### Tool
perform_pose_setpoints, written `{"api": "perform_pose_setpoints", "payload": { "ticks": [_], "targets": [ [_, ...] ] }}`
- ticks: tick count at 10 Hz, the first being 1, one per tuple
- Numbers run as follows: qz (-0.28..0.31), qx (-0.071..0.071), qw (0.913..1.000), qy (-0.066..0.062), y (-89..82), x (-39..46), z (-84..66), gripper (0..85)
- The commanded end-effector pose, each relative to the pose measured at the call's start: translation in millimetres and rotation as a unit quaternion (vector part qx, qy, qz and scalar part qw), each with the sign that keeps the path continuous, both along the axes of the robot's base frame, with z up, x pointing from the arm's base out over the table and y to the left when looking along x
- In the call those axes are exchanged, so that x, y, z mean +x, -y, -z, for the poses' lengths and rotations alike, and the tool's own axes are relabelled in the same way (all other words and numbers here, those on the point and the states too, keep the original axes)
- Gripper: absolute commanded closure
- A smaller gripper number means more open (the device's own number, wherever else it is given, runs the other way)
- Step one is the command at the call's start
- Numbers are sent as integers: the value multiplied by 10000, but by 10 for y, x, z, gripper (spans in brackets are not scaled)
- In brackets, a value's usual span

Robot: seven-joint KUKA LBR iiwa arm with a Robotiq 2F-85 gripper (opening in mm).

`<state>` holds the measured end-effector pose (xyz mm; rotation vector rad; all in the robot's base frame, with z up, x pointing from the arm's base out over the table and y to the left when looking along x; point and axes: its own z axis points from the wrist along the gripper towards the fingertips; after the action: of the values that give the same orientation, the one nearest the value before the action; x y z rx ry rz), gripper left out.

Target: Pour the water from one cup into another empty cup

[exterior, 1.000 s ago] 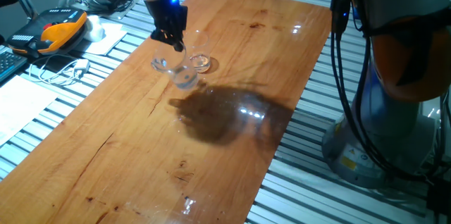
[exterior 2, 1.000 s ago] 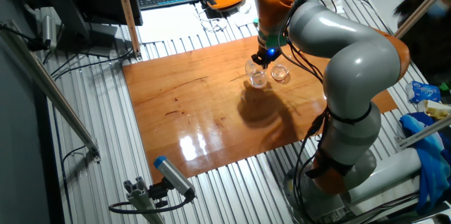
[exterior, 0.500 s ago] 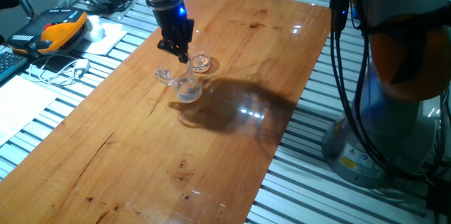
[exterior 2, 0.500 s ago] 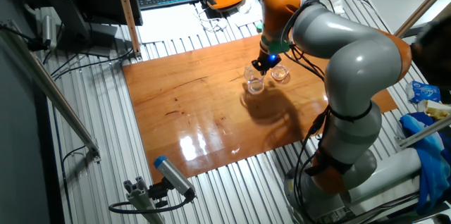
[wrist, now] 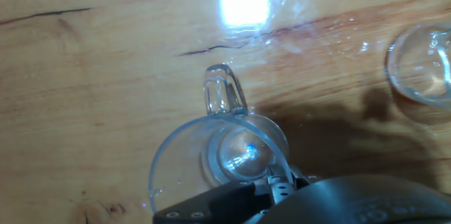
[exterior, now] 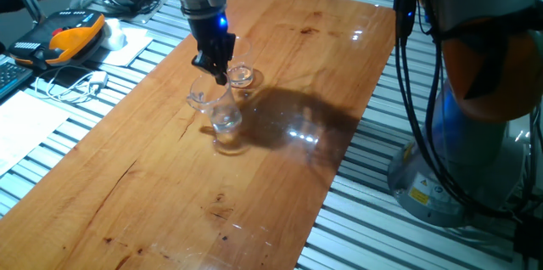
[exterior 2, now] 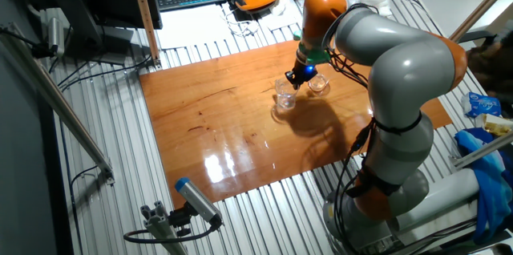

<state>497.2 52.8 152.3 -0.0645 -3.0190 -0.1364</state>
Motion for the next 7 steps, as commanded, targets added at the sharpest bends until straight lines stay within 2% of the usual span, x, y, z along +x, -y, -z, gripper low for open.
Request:
{"api": "perform_pose_setpoints", "payload": {
  "ticks": [1,3,4,5,6,7],
  "targets": [
    [10,0,10000,16,-19,2,30,850],
    [19,31,9999,107,-34,9,111,850],
    [50,120,9999,104,-46,11,131,850],
    [115,273,9995,56,-57,13,142,850],
    [136,354,9993,37,-65,17,155,850],
    [146,361,9992,58,-80,24,182,850]
  ]
}}
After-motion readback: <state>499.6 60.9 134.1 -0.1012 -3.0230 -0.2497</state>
